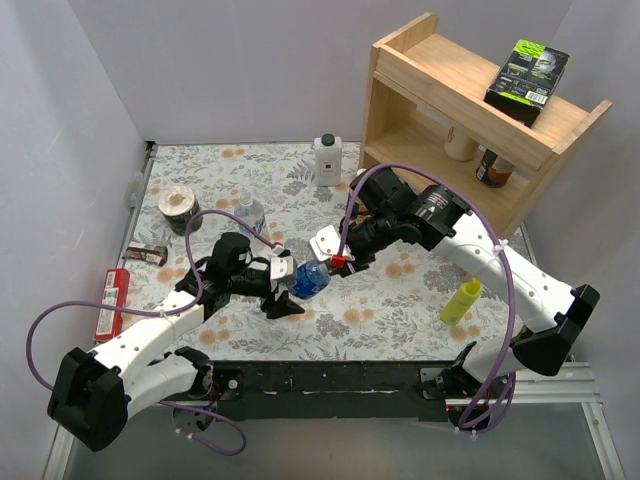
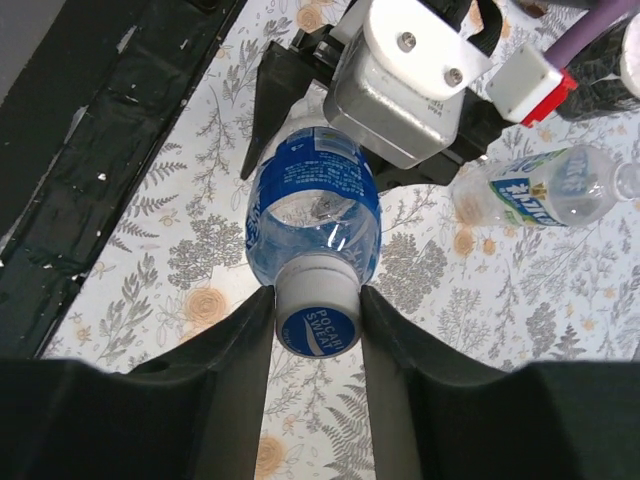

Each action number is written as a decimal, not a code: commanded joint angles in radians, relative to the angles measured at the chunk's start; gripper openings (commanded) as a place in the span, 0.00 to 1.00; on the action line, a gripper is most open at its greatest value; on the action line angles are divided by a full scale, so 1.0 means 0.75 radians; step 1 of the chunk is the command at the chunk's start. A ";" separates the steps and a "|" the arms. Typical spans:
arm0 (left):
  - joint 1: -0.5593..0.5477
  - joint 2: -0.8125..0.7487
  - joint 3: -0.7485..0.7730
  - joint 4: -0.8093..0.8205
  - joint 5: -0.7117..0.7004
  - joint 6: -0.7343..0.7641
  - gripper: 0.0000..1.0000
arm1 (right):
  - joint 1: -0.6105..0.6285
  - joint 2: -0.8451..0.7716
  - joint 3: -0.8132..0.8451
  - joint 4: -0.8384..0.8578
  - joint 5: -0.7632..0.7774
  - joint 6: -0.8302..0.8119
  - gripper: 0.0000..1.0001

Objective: Screw on the bottle caps

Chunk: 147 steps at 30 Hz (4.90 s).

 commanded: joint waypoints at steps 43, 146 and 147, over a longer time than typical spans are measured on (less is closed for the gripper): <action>0.005 -0.021 -0.008 0.116 -0.165 0.016 0.00 | -0.087 0.028 0.103 -0.090 -0.079 -0.070 0.61; 0.091 -0.068 0.008 0.232 -0.486 -0.303 0.98 | -0.332 0.564 0.529 -0.254 0.308 0.377 0.03; 0.091 -0.066 0.006 0.226 -0.460 -0.309 0.98 | -0.332 0.564 0.523 -0.254 0.306 0.373 0.04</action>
